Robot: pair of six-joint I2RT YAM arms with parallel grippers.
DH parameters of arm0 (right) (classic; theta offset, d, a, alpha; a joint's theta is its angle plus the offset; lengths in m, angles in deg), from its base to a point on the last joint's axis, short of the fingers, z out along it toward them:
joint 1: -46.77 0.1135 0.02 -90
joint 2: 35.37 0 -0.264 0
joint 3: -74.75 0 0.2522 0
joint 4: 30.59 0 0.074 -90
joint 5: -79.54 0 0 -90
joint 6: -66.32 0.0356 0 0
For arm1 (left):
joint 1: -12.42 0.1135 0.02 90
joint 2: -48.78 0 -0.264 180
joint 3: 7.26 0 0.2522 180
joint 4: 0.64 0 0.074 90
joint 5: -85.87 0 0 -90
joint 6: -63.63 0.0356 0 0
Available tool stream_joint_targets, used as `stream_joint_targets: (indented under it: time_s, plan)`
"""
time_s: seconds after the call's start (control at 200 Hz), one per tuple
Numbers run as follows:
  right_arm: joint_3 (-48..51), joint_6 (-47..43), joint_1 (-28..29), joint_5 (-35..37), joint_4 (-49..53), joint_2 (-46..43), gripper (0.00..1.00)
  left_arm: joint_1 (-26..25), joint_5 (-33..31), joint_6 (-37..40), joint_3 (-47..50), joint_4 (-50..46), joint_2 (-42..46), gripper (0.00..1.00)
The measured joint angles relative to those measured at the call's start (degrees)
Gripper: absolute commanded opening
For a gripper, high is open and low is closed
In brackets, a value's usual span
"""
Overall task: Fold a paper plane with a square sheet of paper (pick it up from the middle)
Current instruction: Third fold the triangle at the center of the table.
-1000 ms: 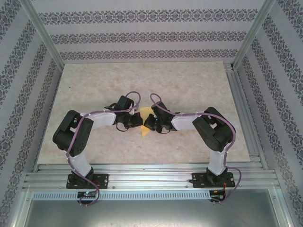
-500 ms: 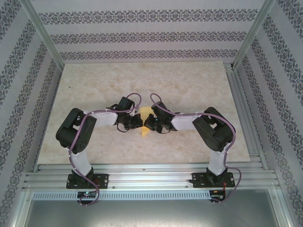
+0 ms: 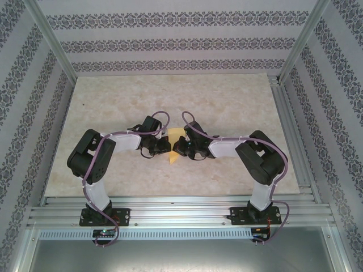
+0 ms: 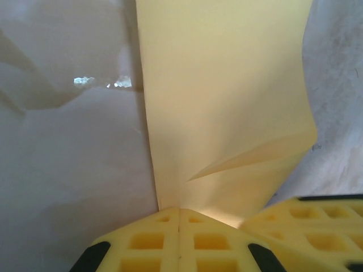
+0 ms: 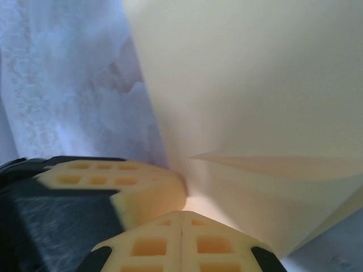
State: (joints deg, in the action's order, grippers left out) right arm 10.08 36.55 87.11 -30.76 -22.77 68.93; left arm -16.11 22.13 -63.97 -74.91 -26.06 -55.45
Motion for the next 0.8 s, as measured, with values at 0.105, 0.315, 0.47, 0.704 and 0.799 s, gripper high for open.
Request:
stream_joint_targets:
  time_s: [0.105,0.315,0.47,0.704,0.799]
  plan:
    - [1.4,-0.4,0.0,-0.5,-0.6,-1.3,0.0,0.0,-0.1,0.0,0.0,0.0,0.0,0.0]
    - [2.9,-0.4,0.0,-0.5,-0.9,-0.8,0.0,0.0,-0.1,0.0,0.1,0.1,0.0,0.0]
    - [2.9,-0.3,0.0,-0.7,-1.9,1.4,0.0,0.0,-0.1,0.0,0.1,0.1,0.1,0.01]
    - [2.9,-0.4,-0.4,-1.4,-2.3,1.8,0.0,0.0,0.0,0.0,0.1,0.0,0.5,0.06]
    - [2.6,-0.4,-0.4,-1.5,-2.1,2.0,0.0,0.0,0.5,-0.2,0.1,0.0,1.1,0.09]
